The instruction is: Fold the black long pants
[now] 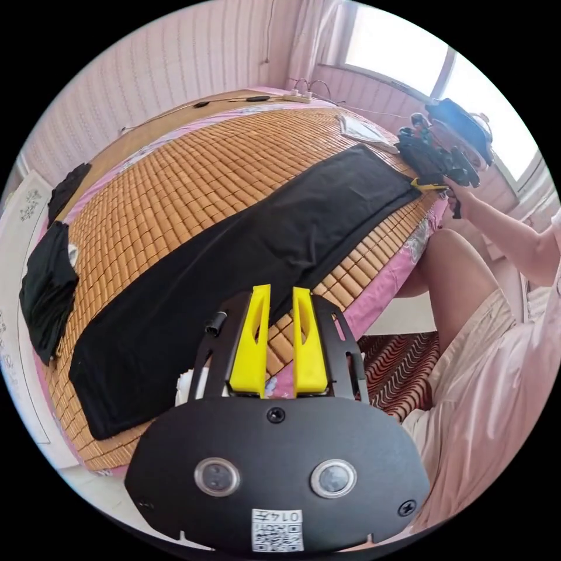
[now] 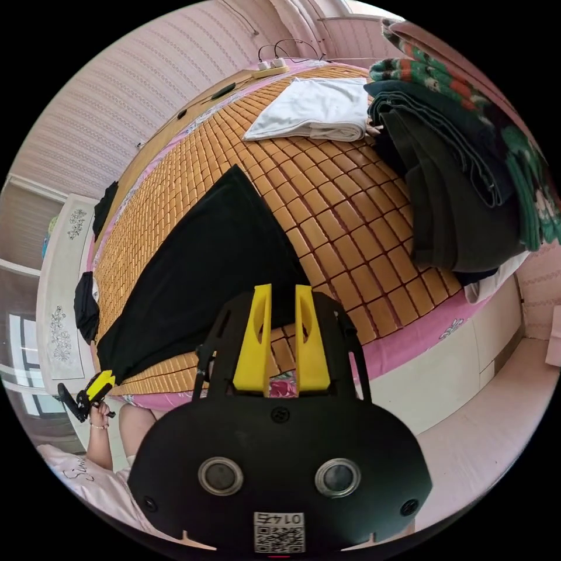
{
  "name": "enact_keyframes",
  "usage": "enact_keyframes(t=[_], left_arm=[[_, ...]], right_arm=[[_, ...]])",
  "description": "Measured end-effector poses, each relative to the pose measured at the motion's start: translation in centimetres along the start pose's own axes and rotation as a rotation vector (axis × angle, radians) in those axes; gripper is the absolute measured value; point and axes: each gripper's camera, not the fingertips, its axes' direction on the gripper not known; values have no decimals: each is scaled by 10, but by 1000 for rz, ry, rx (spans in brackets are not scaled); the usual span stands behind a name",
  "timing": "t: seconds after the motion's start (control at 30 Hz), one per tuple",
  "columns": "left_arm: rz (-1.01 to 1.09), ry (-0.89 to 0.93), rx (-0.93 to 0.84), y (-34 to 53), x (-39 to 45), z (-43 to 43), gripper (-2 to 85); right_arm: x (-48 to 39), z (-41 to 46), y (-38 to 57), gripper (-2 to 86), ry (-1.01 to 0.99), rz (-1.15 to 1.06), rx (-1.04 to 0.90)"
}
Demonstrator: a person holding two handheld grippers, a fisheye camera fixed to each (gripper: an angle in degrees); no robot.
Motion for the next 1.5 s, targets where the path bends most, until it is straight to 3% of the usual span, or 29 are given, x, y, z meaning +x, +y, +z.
enact_keyframes(t=[0.17,0.5,0.77,0.97,1.1,1.3,1.5], left_arm=[[98,-143,-142,-28,32,45,35],[136,-146,54,-38,47,-10,-7],[178,-61,-63,-25,63,31,-7],[155,-73,-50,-29,64,33,-5],[137,-19,-103,-30,58,36,2],[117,16,-43,-30,36,2,16],[83,-72,29,-76,9,21,41]], right_arm=[[-9,-13,2,10,40,-88,1],[-12,-109,23,3,-86,-141,237],[44,-47,61,4,-66,54,23],[30,-69,61,14,-49,-35,68],[36,-56,51,65,74,-10,-114],[-4,-98,22,63,63,-135,115],[-52,-51,-45,96,35,-254,61]])
